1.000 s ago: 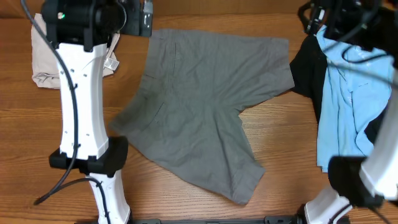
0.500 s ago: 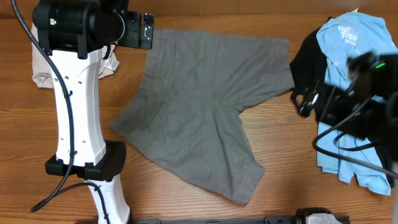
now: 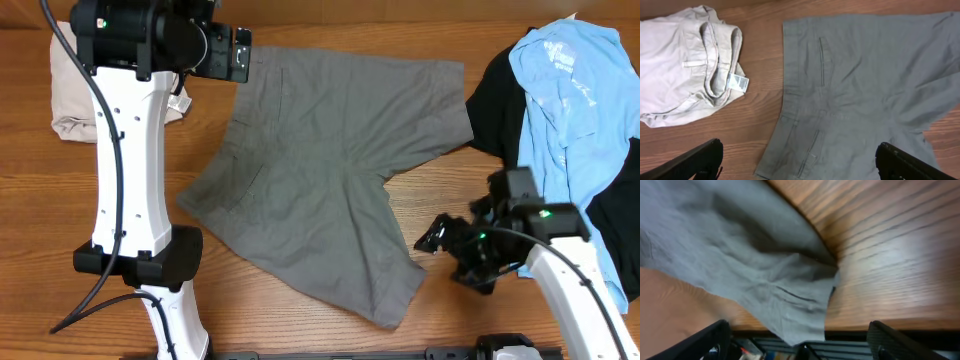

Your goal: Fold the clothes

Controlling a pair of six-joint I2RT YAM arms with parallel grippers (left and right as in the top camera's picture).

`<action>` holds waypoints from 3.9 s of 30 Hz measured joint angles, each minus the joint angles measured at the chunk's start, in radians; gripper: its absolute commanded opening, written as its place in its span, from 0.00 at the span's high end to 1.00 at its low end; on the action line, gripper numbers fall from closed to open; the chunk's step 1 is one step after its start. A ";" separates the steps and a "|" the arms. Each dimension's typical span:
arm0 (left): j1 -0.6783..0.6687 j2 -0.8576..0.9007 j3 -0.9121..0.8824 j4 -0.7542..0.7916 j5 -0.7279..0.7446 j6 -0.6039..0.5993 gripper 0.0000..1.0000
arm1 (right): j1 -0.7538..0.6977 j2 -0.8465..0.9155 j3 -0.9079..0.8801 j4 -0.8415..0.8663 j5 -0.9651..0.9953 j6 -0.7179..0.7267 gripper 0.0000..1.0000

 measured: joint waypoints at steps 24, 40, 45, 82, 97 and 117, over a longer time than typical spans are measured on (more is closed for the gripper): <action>0.000 0.000 -0.072 0.022 0.000 0.000 0.00 | 0.017 -0.003 -0.288 0.408 -0.136 0.098 0.86; 0.000 0.000 -0.074 0.023 0.000 0.000 0.00 | 0.015 -0.002 0.150 0.363 0.191 0.005 0.96; 0.000 0.000 -0.074 0.023 0.000 0.000 0.00 | 0.015 0.024 0.189 0.341 0.312 -0.022 0.92; 0.000 0.000 -0.074 0.033 -0.038 0.004 0.00 | 0.081 -0.235 -0.147 0.140 0.159 0.105 0.28; 0.000 0.000 -0.074 0.033 -0.038 0.004 0.00 | 0.082 -0.123 -0.335 0.443 0.103 0.169 0.96; 0.000 0.000 -0.075 0.024 -0.045 0.027 0.00 | 0.083 0.036 0.401 -0.130 0.290 -0.091 0.96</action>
